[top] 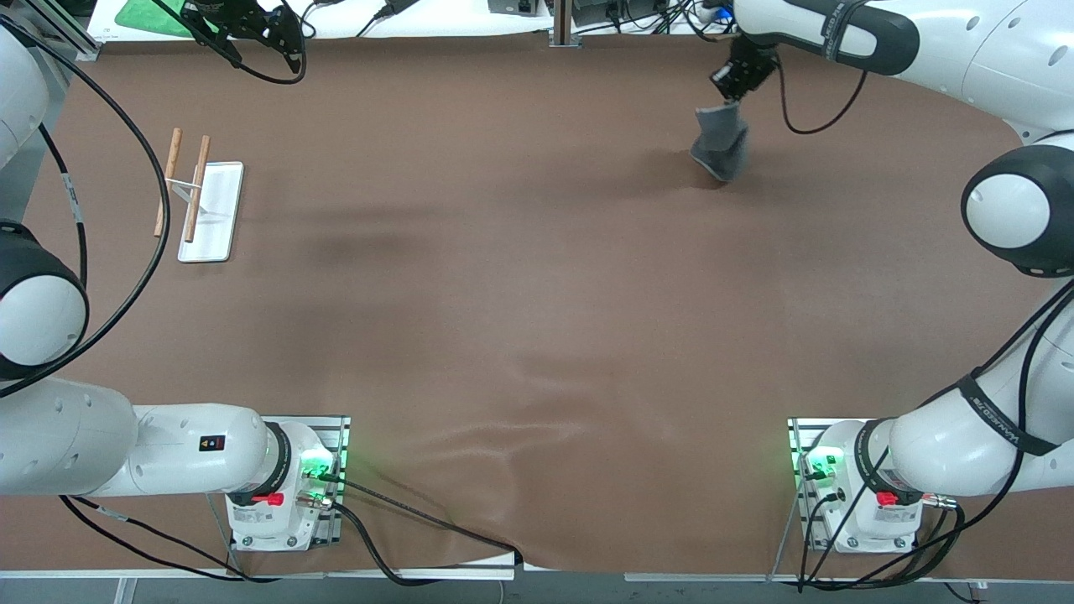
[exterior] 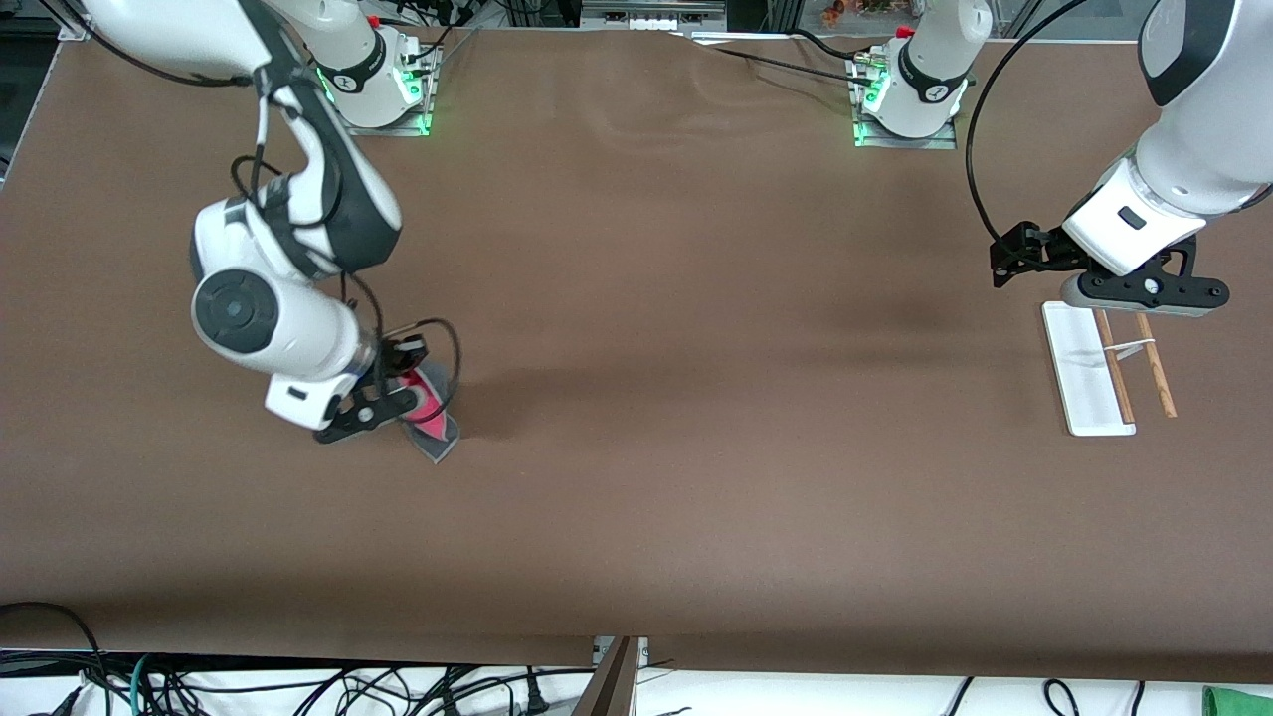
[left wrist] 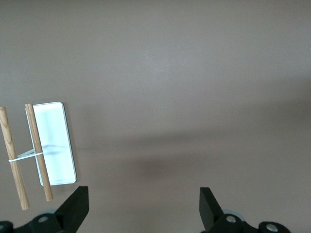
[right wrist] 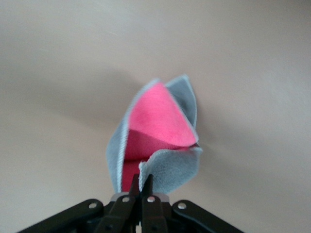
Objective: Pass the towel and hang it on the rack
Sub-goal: 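Grasp the towel corner with the right gripper and lift it, then carry the towel toward the middle while the left gripper approaches it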
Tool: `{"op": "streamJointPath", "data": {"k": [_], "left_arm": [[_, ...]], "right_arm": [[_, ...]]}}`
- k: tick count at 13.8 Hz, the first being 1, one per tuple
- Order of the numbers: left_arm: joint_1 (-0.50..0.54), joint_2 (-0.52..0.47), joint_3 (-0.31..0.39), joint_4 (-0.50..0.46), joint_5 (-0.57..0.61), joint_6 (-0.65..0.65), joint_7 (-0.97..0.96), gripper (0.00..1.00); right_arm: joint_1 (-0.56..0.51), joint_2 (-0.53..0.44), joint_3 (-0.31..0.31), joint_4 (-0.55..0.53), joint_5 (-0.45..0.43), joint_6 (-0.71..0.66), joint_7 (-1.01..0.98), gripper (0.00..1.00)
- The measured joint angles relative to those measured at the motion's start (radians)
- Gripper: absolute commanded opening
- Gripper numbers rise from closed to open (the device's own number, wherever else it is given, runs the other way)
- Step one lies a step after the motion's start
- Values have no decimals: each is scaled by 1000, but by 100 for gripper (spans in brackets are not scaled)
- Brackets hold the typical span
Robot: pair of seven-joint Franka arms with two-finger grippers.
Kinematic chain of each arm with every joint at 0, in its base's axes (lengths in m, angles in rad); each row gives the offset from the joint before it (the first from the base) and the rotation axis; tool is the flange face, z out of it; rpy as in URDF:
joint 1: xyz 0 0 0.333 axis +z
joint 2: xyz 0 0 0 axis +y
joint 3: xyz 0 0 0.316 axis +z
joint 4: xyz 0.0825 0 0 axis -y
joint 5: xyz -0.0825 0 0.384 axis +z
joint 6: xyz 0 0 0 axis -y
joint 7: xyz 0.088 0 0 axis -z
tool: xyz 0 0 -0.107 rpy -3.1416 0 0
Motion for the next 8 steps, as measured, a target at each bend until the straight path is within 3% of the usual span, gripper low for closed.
{"op": "streamJointPath", "data": {"k": [8], "left_arm": [[-4, 6, -7, 0, 0, -24, 1, 100]], "right_arm": [[8, -24, 215, 73, 0, 4, 0, 0]]}}
